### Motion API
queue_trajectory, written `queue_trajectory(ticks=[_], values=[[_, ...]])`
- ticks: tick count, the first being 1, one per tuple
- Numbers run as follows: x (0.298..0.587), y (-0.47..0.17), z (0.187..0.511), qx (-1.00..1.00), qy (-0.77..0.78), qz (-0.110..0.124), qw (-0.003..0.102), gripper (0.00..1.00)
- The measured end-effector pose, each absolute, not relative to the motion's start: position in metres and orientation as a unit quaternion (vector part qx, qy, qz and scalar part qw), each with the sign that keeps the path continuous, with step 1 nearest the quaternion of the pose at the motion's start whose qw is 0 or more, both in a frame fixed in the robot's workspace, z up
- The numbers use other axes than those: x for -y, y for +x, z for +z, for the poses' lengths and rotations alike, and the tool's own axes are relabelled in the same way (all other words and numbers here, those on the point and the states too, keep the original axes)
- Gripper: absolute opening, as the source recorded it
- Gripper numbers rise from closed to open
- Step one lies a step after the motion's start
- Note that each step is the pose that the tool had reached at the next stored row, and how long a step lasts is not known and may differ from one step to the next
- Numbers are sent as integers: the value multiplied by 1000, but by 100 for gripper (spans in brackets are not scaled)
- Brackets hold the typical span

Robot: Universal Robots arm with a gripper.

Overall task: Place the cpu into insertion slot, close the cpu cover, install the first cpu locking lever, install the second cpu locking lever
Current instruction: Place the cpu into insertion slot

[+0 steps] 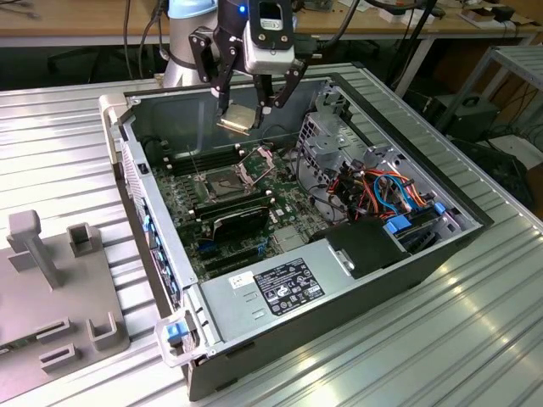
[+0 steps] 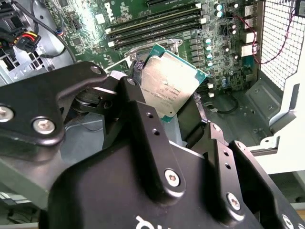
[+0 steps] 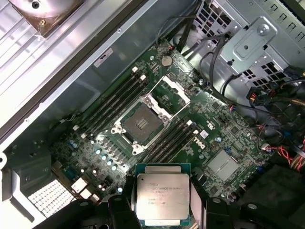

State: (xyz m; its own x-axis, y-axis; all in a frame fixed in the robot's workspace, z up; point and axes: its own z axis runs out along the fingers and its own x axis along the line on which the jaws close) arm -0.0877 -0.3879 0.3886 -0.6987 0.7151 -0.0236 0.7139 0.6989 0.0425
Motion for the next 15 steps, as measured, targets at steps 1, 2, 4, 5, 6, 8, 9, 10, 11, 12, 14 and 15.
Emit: queue_trajectory(ticks=[1, 2, 4, 5, 6, 8, 9, 10, 11, 12, 14, 15], values=[[388, -88, 389, -920, 390, 15, 19, 55], [387, -88, 389, -919, 393, 15, 19, 55], [387, -88, 389, -918, 396, 15, 19, 55], [387, -88, 389, -918, 396, 15, 19, 55], [386, -88, 389, -918, 396, 15, 19, 55], [386, -88, 389, -918, 396, 15, 19, 55], [386, -88, 389, -918, 396, 15, 19, 55], [386, -88, 389, -918, 396, 15, 19, 55], [386, -88, 389, -918, 396, 15, 19, 55], [386, -88, 389, -918, 396, 15, 19, 55], [386, -88, 389, -918, 396, 15, 19, 55], [386, -88, 389, -918, 397, 15, 19, 55]])
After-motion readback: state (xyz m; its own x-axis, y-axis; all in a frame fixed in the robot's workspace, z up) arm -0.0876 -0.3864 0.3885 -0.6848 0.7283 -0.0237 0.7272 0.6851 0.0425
